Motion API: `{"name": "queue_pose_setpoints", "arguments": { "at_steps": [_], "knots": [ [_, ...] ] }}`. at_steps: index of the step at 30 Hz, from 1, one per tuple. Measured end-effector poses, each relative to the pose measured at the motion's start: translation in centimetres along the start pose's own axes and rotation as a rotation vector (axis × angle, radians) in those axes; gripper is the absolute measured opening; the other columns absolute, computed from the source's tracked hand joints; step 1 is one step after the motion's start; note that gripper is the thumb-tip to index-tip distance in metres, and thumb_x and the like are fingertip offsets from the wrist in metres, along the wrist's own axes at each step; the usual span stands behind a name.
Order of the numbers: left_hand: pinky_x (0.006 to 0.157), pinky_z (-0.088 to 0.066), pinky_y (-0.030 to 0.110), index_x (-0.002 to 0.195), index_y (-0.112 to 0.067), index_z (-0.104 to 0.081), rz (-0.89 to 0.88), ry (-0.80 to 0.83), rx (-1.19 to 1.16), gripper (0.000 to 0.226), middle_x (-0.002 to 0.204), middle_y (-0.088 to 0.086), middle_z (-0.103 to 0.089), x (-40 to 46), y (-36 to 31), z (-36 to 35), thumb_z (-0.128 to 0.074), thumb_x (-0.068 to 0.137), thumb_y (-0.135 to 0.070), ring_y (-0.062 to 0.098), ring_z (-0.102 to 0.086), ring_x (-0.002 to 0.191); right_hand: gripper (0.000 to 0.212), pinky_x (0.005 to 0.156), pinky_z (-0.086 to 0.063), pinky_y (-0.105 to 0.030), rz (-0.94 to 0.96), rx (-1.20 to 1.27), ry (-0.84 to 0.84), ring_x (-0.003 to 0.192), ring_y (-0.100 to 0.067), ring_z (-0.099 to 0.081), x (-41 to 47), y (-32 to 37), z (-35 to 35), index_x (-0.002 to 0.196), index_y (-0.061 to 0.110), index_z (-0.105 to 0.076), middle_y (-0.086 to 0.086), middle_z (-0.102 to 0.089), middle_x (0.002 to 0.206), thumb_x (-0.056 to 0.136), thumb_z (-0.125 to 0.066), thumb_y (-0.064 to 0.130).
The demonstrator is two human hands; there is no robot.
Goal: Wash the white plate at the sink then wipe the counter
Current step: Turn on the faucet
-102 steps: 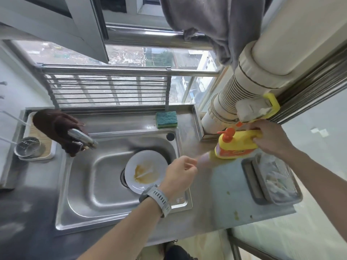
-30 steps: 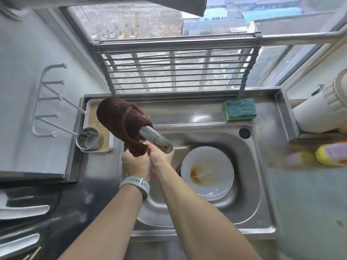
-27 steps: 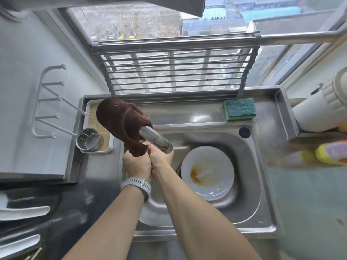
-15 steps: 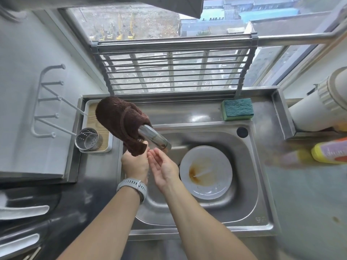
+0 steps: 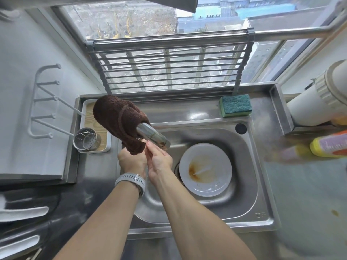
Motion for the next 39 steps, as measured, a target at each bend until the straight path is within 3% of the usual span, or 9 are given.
{"name": "queue_pose_setpoints", "arguments": {
  "at_steps": [9, 14, 18, 24, 28, 31, 34, 37, 39],
  "knots": [
    [0.045, -0.044, 0.006, 0.063, -0.061, -0.069, -0.052, 0.081, -0.040, 0.027, 0.058, -0.033, -0.067, -0.7, -0.7, -0.4, -0.081, 0.057, -0.037, -0.015, -0.064, 0.055, 0.015, 0.060, -0.061, -0.024, 0.002, -0.034, -0.002, 0.058, -0.014, -0.071, -0.9, 0.7, -0.3, 0.094, -0.011, -0.068, -0.008, -0.074, 0.065, 0.080, -0.071, -0.017],
    [0.073, -0.057, 0.020, 0.081, -0.028, -0.077, 0.031, 0.199, -0.011, 0.006, 0.079, -0.019, -0.078, -1.3, 1.9, -1.5, -0.081, 0.080, -0.024, -0.001, -0.075, 0.079, 0.020, 0.083, -0.059, -0.032, -0.093, 0.045, 0.015, 0.078, -0.022, -0.067, -1.2, 1.1, 1.1, 0.111, -0.005, -0.063, -0.018, -0.068, 0.088, 0.091, -0.064, -0.007],
    [0.098, -0.057, 0.039, 0.120, -0.010, -0.070, 0.209, 0.355, 0.017, 0.036, 0.109, 0.005, -0.078, -4.4, 5.7, -3.6, -0.076, 0.089, -0.029, 0.019, -0.074, 0.103, 0.018, 0.075, -0.058, -0.025, -0.113, 0.009, -0.030, 0.068, -0.017, -0.065, -1.2, 3.4, 4.6, 0.107, -0.003, -0.066, -0.013, -0.066, 0.079, 0.090, -0.064, -0.007],
    [0.078, -0.059, 0.032, 0.109, -0.003, -0.072, 0.372, 0.424, -0.125, 0.023, 0.097, 0.011, -0.080, -8.5, 8.2, -6.2, -0.062, 0.101, -0.022, 0.023, -0.077, 0.092, 0.006, 0.052, -0.057, -0.017, -0.131, -0.098, -0.116, 0.063, -0.016, -0.061, -1.3, 6.1, 7.8, 0.091, -0.003, -0.062, -0.014, -0.061, 0.080, 0.090, -0.065, -0.008],
    [0.072, -0.059, 0.032, 0.100, -0.005, -0.074, 0.386, 0.401, -0.107, 0.024, 0.092, 0.013, -0.079, -8.8, 9.1, -6.6, -0.058, 0.103, -0.024, 0.023, -0.076, 0.084, 0.008, 0.048, -0.054, -0.026, -0.108, -0.330, -0.115, 0.051, -0.019, -0.060, -2.3, 6.9, 8.0, 0.093, -0.005, -0.064, -0.017, -0.062, 0.069, 0.087, -0.066, -0.010],
    [0.074, -0.056, 0.033, 0.107, -0.004, -0.071, 0.431, 0.410, -0.092, 0.029, 0.095, 0.013, -0.078, -8.5, 10.3, -7.5, -0.055, 0.104, -0.029, 0.025, -0.074, 0.090, 0.006, 0.055, -0.059, -0.028, 0.132, -0.661, -0.119, 0.055, -0.022, -0.069, -2.6, 13.0, 7.3, 0.083, -0.004, -0.070, -0.013, -0.071, 0.063, 0.084, -0.076, -0.001],
    [0.068, -0.053, 0.031, 0.106, -0.007, -0.067, 0.501, 0.393, -0.074, 0.027, 0.098, 0.013, -0.074, -8.9, 11.1, -8.0, -0.054, 0.104, -0.031, 0.026, -0.071, 0.090, 0.013, 0.079, -0.059, -0.029, 0.690, -1.435, -0.145, 0.080, -0.011, -0.071, -4.0, 23.2, 3.1, 0.088, 0.019, -0.076, 0.006, -0.075, 0.081, 0.082, -0.078, 0.030],
    [0.061, -0.048, 0.028, 0.091, -0.009, -0.064, 0.486, 0.414, 0.006, 0.027, 0.087, 0.009, -0.069, -9.2, 11.3, -8.6, -0.052, 0.105, -0.029, 0.023, -0.064, 0.072, 0.028, 0.091, -0.049, -0.033, 1.161, -1.919, -0.153, 0.103, -0.019, -0.059, -5.7, 29.9, -1.7, 0.112, 0.019, -0.069, 0.000, -0.066, 0.109, 0.085, -0.072, 0.025],
    [0.061, -0.046, 0.032, 0.092, -0.003, -0.064, 0.439, 0.467, 0.096, 0.031, 0.086, 0.013, -0.067, -9.0, 11.5, -9.0, -0.054, 0.104, -0.029, 0.027, -0.061, 0.071, 0.044, 0.098, -0.043, -0.035, 1.220, -2.176, -0.121, 0.113, -0.027, -0.050, -4.4, 32.1, -3.1, 0.126, 0.016, -0.060, -0.006, -0.059, 0.123, 0.083, -0.066, 0.016]
  ]
}}
Point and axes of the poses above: each hand's wrist, its own x-axis towards the middle knuckle, its own z-axis out of the back of the hand, y = z × x, the point moved 10 cm from there along x, towards the middle knuckle
